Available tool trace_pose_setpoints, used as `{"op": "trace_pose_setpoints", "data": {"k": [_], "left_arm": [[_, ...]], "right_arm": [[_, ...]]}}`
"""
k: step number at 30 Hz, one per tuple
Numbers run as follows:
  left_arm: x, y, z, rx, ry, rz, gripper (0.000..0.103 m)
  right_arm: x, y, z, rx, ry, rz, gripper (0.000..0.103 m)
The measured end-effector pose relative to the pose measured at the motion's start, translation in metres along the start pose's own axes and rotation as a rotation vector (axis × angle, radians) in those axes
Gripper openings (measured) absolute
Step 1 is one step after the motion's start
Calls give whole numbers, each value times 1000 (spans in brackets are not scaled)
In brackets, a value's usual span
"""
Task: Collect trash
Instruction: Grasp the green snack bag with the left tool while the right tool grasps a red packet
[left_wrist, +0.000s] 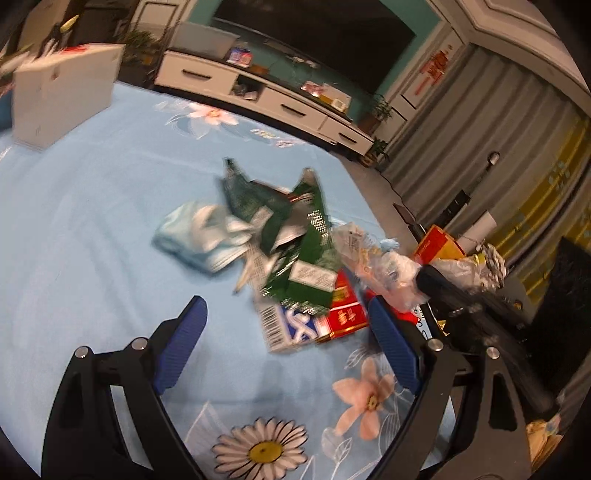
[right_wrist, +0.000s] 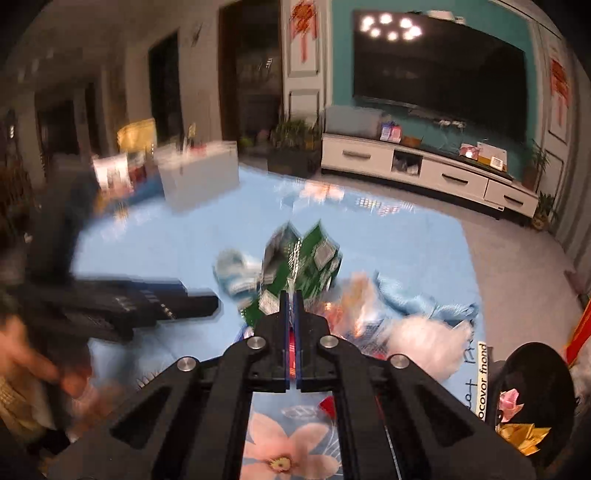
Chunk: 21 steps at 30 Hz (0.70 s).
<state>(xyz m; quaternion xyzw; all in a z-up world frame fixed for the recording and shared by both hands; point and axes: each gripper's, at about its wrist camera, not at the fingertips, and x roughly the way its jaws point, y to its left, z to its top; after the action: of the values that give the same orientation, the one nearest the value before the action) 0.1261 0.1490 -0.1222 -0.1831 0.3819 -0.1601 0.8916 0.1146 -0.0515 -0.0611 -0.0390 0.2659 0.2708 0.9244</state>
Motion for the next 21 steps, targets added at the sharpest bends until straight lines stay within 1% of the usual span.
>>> {"op": "trace_pose_setpoints", "data": {"k": [3,5,8,10,11,12,13,15,17,18,19,21], "left_arm": [[15,-18,8,60,19,11,89],[26,-29,12,107,31,16,89],[42,-40,13,152,50,35,89],[56,-45,14,176,63,64,88],[63,-47,15,192,69,86,83],[67,-48,15,203,75,97,73],[71,-49,15,212,83,106,68],[78,-49,15,226,97,123,46],[80,-47,14,224,99,135,45],[79,-46,14,223,90,140,25],[78,-45,14,228,85,147,8],[75,-44,12,220,81,137,7]], "right_arm": [[-26,-18,12,95,-84,27,3],[-40,-29,16,133,-120,38,3],[-44,-38,16,163,-126,38,3],[-44,-40,14,171,-122,38,3],[-43,-40,13,176,-122,42,3],[-43,-40,13,178,-124,46,3],[-43,-40,13,181,-125,49,3],[-43,-42,13,191,-130,59,3],[-45,-43,12,196,-133,63,3],[-45,-44,13,199,-134,65,3],[-45,-44,12,203,-133,70,3],[-46,-45,12,210,-135,73,3]]}}
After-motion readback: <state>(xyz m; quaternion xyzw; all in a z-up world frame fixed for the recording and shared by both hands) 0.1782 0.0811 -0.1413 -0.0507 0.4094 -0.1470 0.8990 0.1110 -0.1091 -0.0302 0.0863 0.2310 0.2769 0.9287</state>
